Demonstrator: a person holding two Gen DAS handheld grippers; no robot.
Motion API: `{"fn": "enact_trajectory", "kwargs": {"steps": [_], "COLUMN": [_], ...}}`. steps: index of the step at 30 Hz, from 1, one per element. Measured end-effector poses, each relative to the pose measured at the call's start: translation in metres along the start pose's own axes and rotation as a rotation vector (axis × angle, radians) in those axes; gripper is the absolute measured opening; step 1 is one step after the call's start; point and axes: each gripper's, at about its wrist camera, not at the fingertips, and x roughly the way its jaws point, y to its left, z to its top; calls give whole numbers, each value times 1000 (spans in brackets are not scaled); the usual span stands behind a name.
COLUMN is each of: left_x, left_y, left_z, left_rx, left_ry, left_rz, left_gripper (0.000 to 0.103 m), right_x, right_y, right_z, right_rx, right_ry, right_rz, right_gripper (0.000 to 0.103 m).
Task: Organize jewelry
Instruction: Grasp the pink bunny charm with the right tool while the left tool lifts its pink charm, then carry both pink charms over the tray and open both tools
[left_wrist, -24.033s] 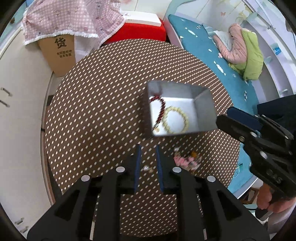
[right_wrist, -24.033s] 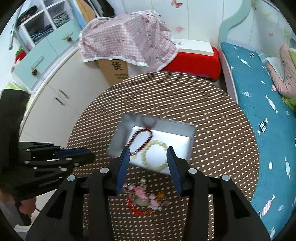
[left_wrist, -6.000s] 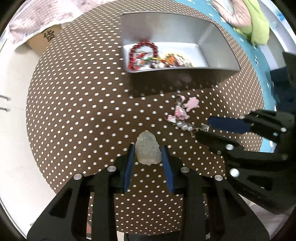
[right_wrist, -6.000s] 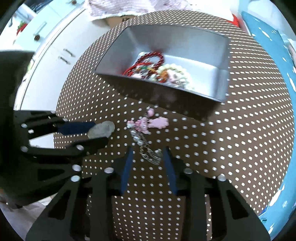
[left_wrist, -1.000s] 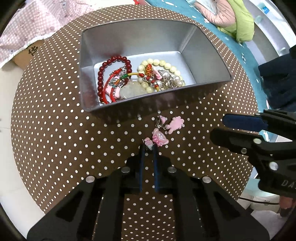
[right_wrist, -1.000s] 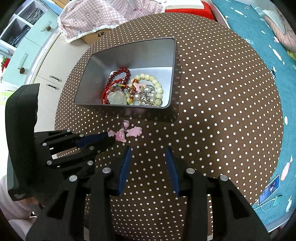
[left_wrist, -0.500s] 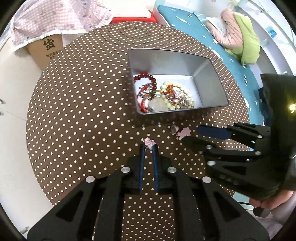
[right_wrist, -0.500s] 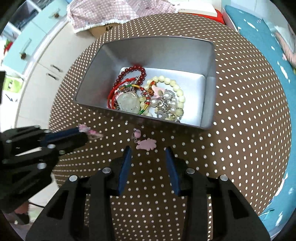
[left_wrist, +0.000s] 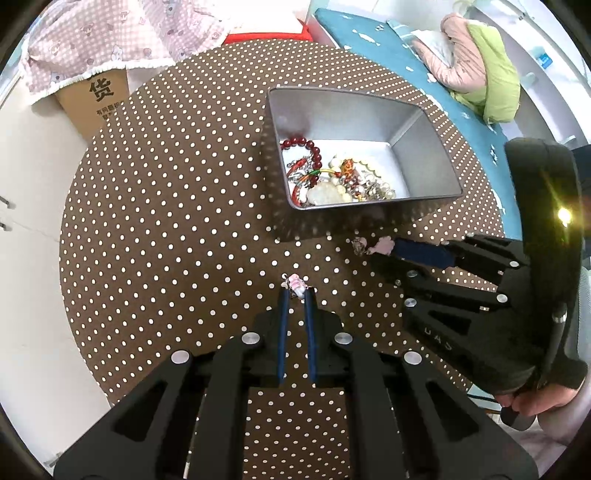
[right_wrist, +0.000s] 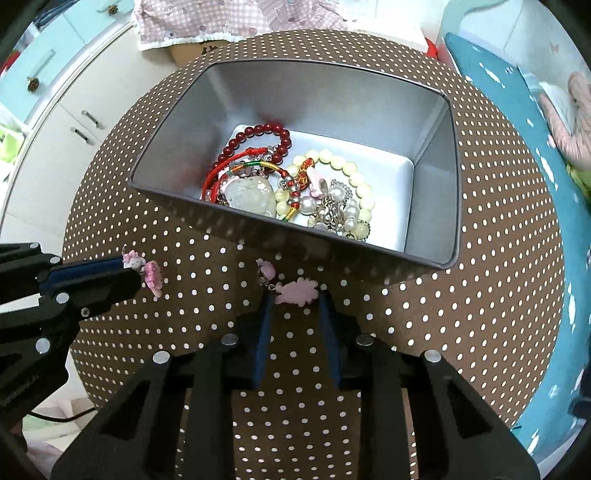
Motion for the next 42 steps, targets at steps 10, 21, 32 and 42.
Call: {"fn": "enact_trajectory", "kwargs": {"steps": [10,21,32,42], "left_x": [-21,-35,-12,-14], "left_y": [-14,-39,-23,-21], "left_z": [2,28,20,17], "left_rx": [43,108,48,49], "left_ry": [-51,-102,-40,-44], "left_rz": [-17,-38,-14,-9], "left_gripper": [8,8,8,8], "right_x": [-23,-60,-1,2], "right_y": [-18,-32,-15,-20], "right_z": [-11,-4,-4,2], "right_rx": [92,90,-79,-71], "right_ry": [-12,-67,-11,-3], "right_rz": [48,83,-13,-21], "right_gripper": [22,19,32,18]}}
